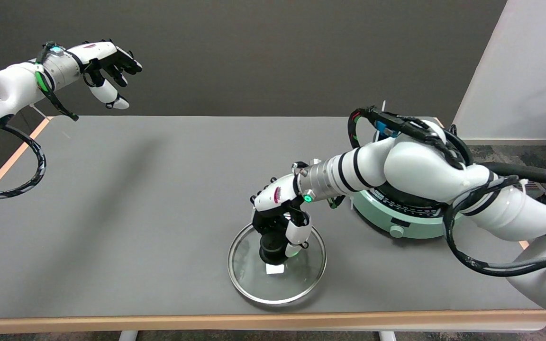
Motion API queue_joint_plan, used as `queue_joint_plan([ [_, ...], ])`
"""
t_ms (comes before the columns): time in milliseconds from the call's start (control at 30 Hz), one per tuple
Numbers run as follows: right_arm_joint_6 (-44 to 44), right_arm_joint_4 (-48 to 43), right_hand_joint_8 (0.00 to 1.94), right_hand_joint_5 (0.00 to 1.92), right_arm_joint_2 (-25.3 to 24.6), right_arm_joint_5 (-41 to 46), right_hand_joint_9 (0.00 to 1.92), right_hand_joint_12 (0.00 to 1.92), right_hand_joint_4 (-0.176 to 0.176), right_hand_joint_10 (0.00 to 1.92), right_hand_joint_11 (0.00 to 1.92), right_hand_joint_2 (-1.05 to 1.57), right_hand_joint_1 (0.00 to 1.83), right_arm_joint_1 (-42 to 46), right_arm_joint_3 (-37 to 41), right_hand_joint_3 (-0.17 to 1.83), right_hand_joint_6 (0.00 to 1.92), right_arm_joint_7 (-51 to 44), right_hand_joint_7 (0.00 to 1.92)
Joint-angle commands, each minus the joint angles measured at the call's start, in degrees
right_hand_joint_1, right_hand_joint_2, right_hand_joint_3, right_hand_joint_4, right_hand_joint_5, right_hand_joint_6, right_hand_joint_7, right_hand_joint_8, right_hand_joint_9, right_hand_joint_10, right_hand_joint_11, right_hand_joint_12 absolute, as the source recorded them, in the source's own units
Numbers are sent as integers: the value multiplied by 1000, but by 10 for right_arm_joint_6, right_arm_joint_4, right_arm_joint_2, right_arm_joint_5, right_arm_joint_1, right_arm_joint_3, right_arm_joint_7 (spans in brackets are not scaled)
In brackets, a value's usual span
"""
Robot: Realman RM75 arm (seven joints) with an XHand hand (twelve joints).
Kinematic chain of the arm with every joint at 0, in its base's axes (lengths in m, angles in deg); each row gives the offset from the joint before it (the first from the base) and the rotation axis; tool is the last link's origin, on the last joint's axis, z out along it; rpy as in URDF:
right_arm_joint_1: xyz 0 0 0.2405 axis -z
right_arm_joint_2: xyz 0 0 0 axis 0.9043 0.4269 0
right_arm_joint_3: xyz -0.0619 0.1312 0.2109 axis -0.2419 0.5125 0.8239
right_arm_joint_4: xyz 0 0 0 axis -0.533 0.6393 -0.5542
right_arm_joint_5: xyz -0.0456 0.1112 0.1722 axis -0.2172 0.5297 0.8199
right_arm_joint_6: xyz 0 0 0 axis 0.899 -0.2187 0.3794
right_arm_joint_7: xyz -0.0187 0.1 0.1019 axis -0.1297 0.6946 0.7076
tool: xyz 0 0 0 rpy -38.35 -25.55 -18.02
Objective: Place the pot lid onto the table.
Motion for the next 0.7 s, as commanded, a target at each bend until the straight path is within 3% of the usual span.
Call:
queue_joint_plan([
  [33,-1,12,1327,620,-9,-23,822,1725,-112,1432,228,1159,1186,6,-1,173,1422,-1,885],
  [233,1,12,1334,616,-9,-23,822,1721,-113,1435,219,1164,1186,5,-1,169,1427,-1,882],
  [267,1,12,1384,599,-9,-23,784,1722,34,1458,179,1068,1271,5,0,325,1209,-1,823],
  [300,0,12,1436,577,-9,-23,739,1718,138,1480,112,1024,1320,5,1,411,1048,-1,766],
  [367,-3,12,1410,539,-9,-23,721,1717,80,1492,1,1044,1326,5,1,361,963,-1,771],
  [500,-7,12,1401,513,-9,-24,613,1605,24,1418,-1,1083,1287,4,2,334,732,-1,712],
  [533,-9,11,932,530,-9,-25,552,1505,6,1398,-1,833,1037,4,3,847,605,-1,661],
  [600,-15,7,861,566,-9,-34,549,1390,-11,1308,-1,820,1015,4,3,792,471,-1,642],
  [633,-42,-41,818,562,-7,-45,533,1333,-22,1282,-1,780,1021,-8,-31,822,421,6,628],
  [667,-63,-76,688,552,-6,-58,516,1251,-33,1117,-1,747,1026,-18,-57,823,337,13,604],
  [700,-31,-6,619,538,-7,-72,512,1233,-38,1020,-1,728,1035,1,4,831,307,1,590],
])
